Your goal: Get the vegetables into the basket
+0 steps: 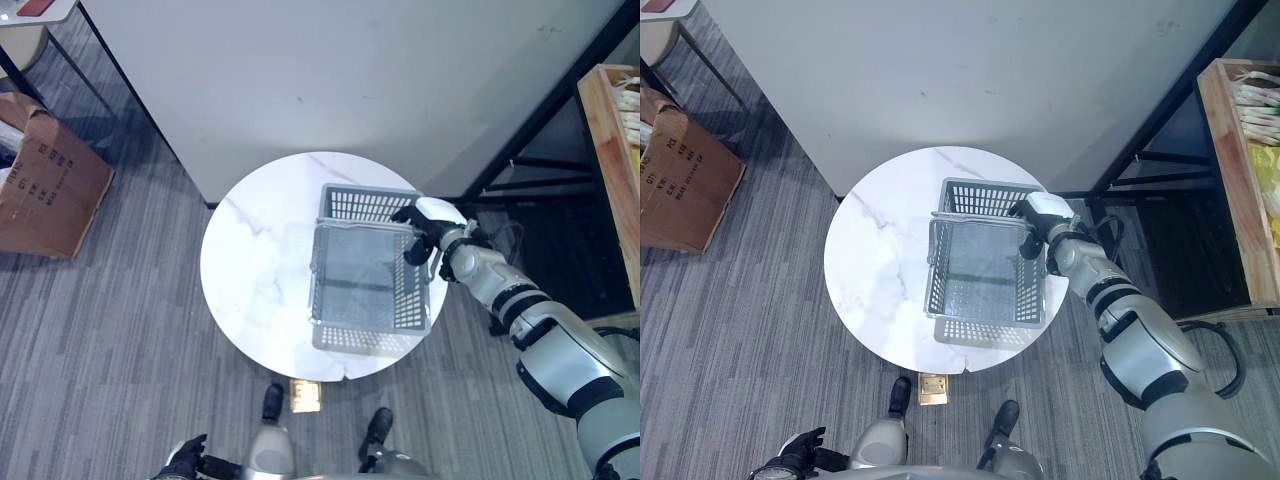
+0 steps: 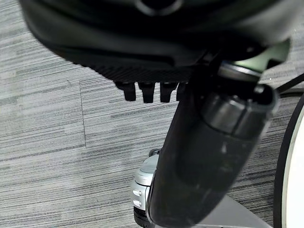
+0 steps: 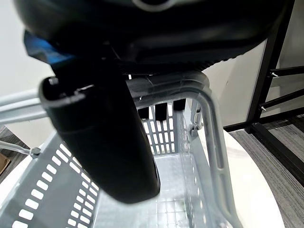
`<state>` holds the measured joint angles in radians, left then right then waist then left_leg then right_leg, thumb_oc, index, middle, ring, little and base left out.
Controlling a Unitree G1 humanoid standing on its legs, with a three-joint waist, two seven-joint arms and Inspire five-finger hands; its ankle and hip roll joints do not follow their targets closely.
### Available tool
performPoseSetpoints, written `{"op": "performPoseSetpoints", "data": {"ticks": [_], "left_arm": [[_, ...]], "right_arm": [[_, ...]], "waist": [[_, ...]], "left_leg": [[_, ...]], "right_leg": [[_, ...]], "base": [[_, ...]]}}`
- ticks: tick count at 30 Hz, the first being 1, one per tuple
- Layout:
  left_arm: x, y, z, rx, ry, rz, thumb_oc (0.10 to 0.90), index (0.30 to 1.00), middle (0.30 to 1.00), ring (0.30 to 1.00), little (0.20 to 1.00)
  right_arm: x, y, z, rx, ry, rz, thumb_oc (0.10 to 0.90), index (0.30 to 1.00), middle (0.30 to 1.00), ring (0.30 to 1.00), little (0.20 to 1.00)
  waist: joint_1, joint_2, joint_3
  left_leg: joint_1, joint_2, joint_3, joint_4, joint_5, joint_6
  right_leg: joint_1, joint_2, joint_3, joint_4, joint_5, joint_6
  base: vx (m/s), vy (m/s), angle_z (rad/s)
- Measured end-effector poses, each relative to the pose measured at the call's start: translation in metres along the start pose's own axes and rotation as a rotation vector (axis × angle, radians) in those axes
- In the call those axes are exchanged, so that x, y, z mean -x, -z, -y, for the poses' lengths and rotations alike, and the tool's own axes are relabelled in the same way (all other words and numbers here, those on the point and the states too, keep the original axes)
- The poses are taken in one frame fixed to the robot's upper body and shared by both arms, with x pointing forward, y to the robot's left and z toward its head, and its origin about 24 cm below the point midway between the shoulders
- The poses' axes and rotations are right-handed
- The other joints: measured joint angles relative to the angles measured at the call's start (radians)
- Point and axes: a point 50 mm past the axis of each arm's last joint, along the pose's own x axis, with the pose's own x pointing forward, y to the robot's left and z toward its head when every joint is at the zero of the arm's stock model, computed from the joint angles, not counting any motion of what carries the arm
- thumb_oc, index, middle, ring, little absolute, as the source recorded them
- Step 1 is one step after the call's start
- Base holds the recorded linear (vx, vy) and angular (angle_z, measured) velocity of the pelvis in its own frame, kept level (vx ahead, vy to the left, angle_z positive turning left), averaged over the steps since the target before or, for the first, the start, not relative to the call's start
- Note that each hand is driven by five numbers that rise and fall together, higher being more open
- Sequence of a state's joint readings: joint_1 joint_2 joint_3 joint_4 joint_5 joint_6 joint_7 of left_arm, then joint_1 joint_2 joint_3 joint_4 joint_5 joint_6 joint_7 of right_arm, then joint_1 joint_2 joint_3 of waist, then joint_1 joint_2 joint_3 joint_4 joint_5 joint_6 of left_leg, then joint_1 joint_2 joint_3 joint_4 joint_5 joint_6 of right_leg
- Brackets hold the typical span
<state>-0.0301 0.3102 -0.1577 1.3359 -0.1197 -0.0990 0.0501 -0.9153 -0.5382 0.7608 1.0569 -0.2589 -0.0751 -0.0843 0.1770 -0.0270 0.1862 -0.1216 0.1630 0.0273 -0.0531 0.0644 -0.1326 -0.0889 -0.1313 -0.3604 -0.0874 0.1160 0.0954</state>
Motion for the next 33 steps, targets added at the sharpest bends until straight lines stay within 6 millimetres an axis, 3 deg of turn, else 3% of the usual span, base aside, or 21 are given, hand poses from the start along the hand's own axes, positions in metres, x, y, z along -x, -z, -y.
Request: {"op": "performPoseSetpoints", "data": {"ticks": [7,11,12,14,19,23,25,29,31,32,33], "left_arm": [[-0.001,-0.007,-0.001,0.000,-0.012,0.018,0.900,1.000,1.000,1.000,1.000],[0.000,0.000,-0.003,0.008,-0.019,-0.011,0.900,1.000,1.000,1.000,1.000],[0.000,-0.001,-0.004,0.040,-0.026,-0.011,0.900,1.000,1.000,1.000,1.000],[0.000,0.004,-0.005,0.041,-0.030,-0.025,0.900,1.000,1.000,1.000,1.000],[0.003,0.019,-0.010,0.060,-0.043,-0.080,0.900,1.000,1.000,1.000,1.000],[0.009,0.046,-0.011,0.060,-0.041,-0.162,0.900,1.000,1.000,1.000,1.000],[0.010,0.048,-0.009,0.059,-0.030,-0.165,0.900,1.000,1.000,1.000,1.000],[0.010,0.049,-0.005,0.051,-0.021,-0.161,0.900,1.000,1.000,1.000,1.000],[0.007,0.036,0.001,-0.040,-0.064,-0.116,0.900,1.000,1.000,1.000,1.000],[0.007,0.014,0.009,-0.113,-0.080,0.026,0.900,1.000,1.000,1.000,1.000],[0.008,0.013,0.011,-0.158,-0.084,0.061,0.900,1.000,1.000,1.000,1.000]], "right_arm": [[-0.001,-0.003,-0.016,-0.030,-0.033,-0.021,0.400,0.300,0.300,0.300,0.300],[0.007,-0.028,-0.008,-0.020,-0.019,0.143,0.400,0.300,0.300,0.300,0.300],[0.020,-0.034,-0.004,0.007,-0.016,0.246,0.400,0.300,0.300,0.300,0.300],[0.026,-0.040,-0.004,0.014,-0.024,0.308,0.400,0.300,0.300,0.300,0.300],[0.055,-0.035,-0.001,0.074,-0.063,0.411,0.400,0.300,0.300,0.300,0.300],[0.079,-0.022,-0.008,0.085,-0.116,0.446,0.400,0.300,0.300,0.300,0.300],[0.094,-0.003,-0.013,0.127,-0.177,0.406,0.400,0.300,0.300,0.300,0.300],[0.113,0.006,-0.020,0.051,-0.163,0.407,0.400,0.300,0.300,0.300,0.300],[0.129,0.023,-0.025,0.052,-0.137,0.355,0.400,0.300,0.300,0.300,0.300],[0.150,0.045,-0.030,0.033,-0.114,0.280,0.400,0.300,0.300,0.300,0.300],[0.156,0.054,-0.034,0.035,-0.115,0.244,0.400,0.300,0.300,0.300,0.300]], "waist": [[-0.006,-0.001,-0.002],[-0.033,-0.004,-0.005],[-0.035,-0.006,-0.007],[-0.045,-0.011,-0.012],[-0.066,-0.016,-0.024],[-0.108,-0.022,-0.049],[-0.123,-0.023,-0.075],[-0.125,-0.027,-0.079],[-0.137,-0.031,-0.077],[-0.122,-0.033,-0.071],[-0.133,-0.036,-0.070]], "left_leg": [[0.024,-0.001,0.002,0.002,0.001,0.000],[0.054,-0.001,0.011,-0.008,0.001,0.000],[0.056,-0.002,0.013,-0.009,0.001,0.001],[0.064,-0.001,0.015,-0.010,0.001,0.001],[0.089,0.000,0.036,-0.020,0.001,0.001],[0.126,0.000,0.068,-0.034,-0.001,0.002],[0.138,0.002,0.079,-0.034,-0.003,0.003],[0.175,-0.007,0.127,-0.021,-0.022,0.008],[0.174,-0.021,0.133,-0.006,-0.033,0.013],[0.164,-0.027,0.126,0.012,-0.039,0.022],[0.164,-0.041,0.125,0.020,-0.044,0.027]], "right_leg": [[0.022,-0.001,0.003,0.000,0.001,-0.001],[0.040,-0.002,0.014,0.000,0.001,-0.001],[0.042,-0.001,0.014,0.000,0.001,-0.001],[0.045,-0.001,0.020,0.000,0.001,-0.001],[0.055,0.000,0.034,0.000,0.001,-0.001],[0.066,0.000,0.064,0.000,0.002,0.000],[0.071,0.003,0.076,0.000,0.002,0.000],[0.076,0.002,0.128,0.001,0.010,0.004],[0.076,-0.011,0.130,0.010,0.014,0.009],[0.070,-0.031,0.124,0.032,0.007,0.015],[0.069,-0.038,0.131,0.041,0.006,0.017]], "base": [[0.00,0.000,0.00],[0.01,0.022,-0.08],[0.00,0.000,0.00],[0.01,0.010,-0.05],[0.02,0.015,-0.08],[0.05,0.023,-0.24],[0.05,0.116,-0.18],[-0.04,0.149,-0.38],[-0.10,0.144,-0.08],[-0.09,0.133,0.15],[-0.12,0.175,0.09]]}}
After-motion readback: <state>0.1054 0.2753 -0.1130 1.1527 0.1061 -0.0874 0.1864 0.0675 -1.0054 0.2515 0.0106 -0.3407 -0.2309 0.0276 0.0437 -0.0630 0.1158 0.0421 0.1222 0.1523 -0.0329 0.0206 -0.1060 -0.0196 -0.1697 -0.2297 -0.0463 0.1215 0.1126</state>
